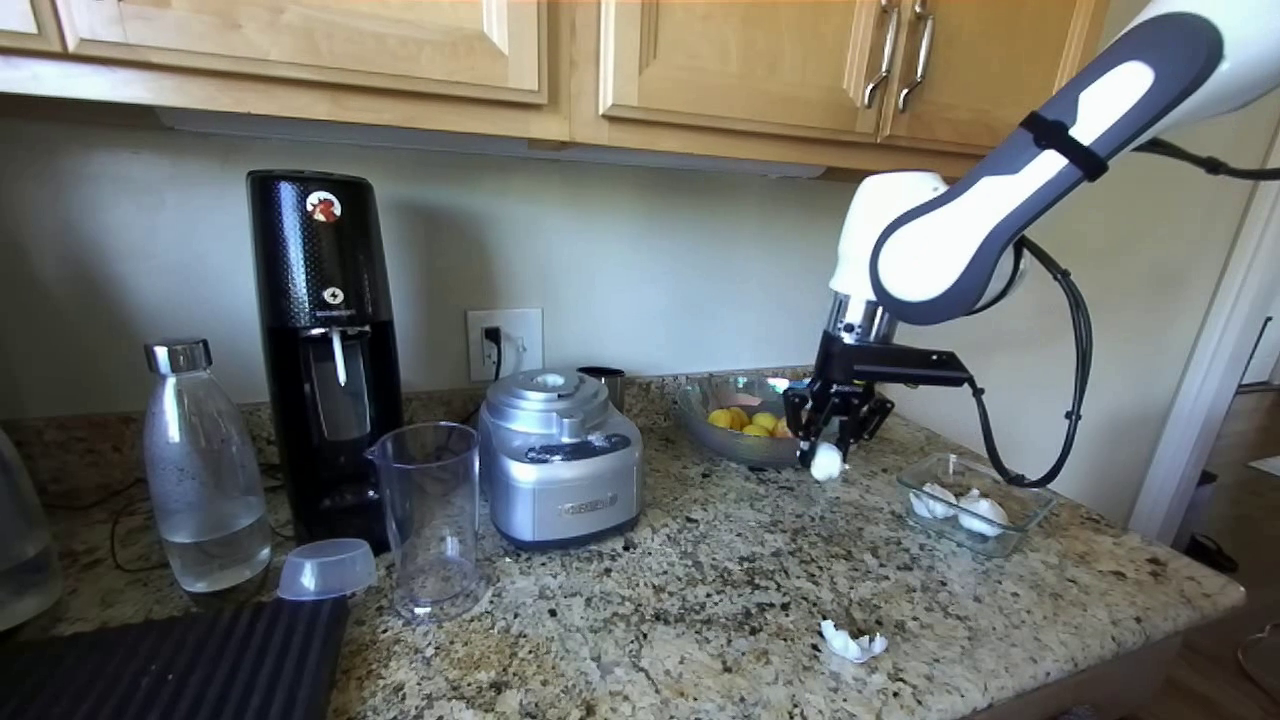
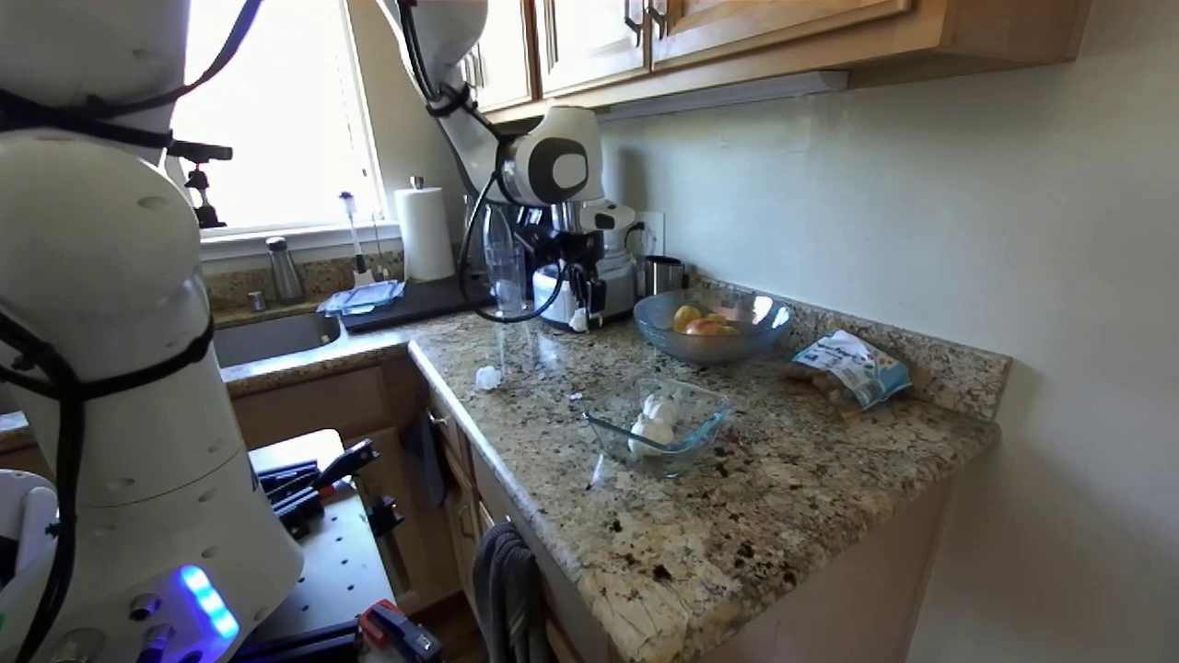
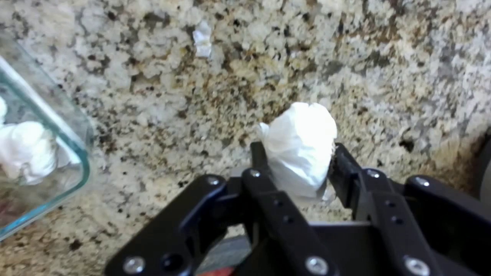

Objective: Put the bulbs of garlic on the counter in the clear container

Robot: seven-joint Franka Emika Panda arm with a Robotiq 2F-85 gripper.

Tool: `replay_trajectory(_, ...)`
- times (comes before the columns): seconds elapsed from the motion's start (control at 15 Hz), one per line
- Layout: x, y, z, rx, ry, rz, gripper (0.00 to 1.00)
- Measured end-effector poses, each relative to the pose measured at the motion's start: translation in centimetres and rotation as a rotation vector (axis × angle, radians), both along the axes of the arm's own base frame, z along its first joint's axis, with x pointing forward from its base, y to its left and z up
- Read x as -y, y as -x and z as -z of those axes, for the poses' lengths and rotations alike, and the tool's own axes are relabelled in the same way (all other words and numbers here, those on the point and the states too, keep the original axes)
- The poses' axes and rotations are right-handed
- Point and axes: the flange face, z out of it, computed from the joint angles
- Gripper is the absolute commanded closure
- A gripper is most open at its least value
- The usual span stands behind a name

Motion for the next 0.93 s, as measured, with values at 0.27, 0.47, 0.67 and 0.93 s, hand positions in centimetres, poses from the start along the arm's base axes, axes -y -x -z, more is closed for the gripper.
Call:
replay_trajectory(0.27, 4.9, -0.6, -3.2, 0.061, 0.041, 0.150, 0.81)
replay_trajectory(0.47, 8.3, -0.3, -3.8, 0.088, 0.099, 0.264, 0.81)
replay_trajectory(0.67, 11.4, 0.5, -2.8, 0.086, 0.148, 0.371, 0.81)
replay_trajectory(0.93, 14.1, 2.3, -0.3, 0.032, 0.169, 0.466, 0.81)
